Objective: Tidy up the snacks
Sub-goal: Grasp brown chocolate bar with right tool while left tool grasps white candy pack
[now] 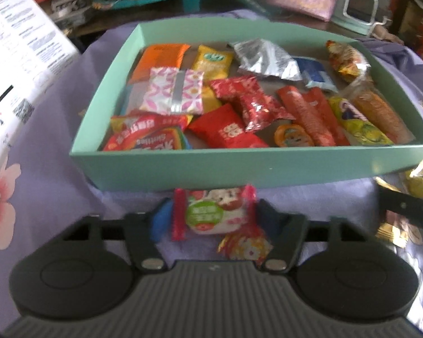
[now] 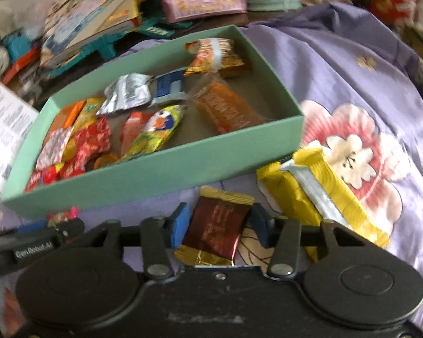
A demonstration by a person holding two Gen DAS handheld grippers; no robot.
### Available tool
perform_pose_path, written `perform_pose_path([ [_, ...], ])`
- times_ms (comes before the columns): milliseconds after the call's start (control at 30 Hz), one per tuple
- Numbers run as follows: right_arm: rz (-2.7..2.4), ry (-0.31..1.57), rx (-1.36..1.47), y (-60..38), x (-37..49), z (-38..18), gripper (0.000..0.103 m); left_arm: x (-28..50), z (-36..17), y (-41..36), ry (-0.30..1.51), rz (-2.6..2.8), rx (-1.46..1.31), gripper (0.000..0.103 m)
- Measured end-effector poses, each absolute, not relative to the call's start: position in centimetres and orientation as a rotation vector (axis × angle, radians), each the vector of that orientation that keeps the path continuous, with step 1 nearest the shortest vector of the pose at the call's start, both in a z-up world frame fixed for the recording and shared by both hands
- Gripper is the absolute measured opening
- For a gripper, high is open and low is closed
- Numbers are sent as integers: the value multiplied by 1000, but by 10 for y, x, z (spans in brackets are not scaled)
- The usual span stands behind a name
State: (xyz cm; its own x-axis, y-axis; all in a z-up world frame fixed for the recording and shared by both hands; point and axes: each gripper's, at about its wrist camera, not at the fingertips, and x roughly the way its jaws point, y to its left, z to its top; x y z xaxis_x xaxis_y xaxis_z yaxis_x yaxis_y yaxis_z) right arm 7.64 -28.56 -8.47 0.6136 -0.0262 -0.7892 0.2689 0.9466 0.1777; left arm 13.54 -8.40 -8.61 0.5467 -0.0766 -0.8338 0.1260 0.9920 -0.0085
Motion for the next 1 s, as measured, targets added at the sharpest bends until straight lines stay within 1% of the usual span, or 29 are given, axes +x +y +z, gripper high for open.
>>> perform_pose_path([
  [33,-155,896,282,-282,76,-85,43,134,-86,-83,983,-130,57,51],
  [100,-119,895,247,-272,74,-84,42,130,-84,-81,979,-155,61,46],
  [367,-23,896,149,-246,54,-82,42,102,-82,-65,1009,-223,47,46],
  [500,-21,900,146,-249,43,-82,43,89,-81,-58,1013,-216,55,50],
  [567,-23,900,134,-249,37,-82,43,88,-81,-54,1023,-198,44,56],
  [700,-22,902,90,-243,36,-85,45,86,-84,-51,1030,-179,56,64],
  [767,-18,904,53,-239,36,-85,42,85,-84,-53,1027,-181,73,64],
  [800,-14,903,52,-238,36,-85,40,84,-84,-53,1025,-183,78,61],
  [833,-7,905,65,-239,35,-84,37,84,-83,-54,1025,-186,75,54],
  [867,-3,909,81,-240,35,-84,37,84,-82,-53,1026,-193,69,52],
  [900,1,914,101,-241,35,-83,37,84,-80,-52,1025,-202,60,43],
  [933,2,919,130,-244,34,-81,37,83,-79,-52,1028,-207,56,41],
  [1000,1,919,162,-248,32,-78,37,81,-77,-49,1035,-215,45,39],
])
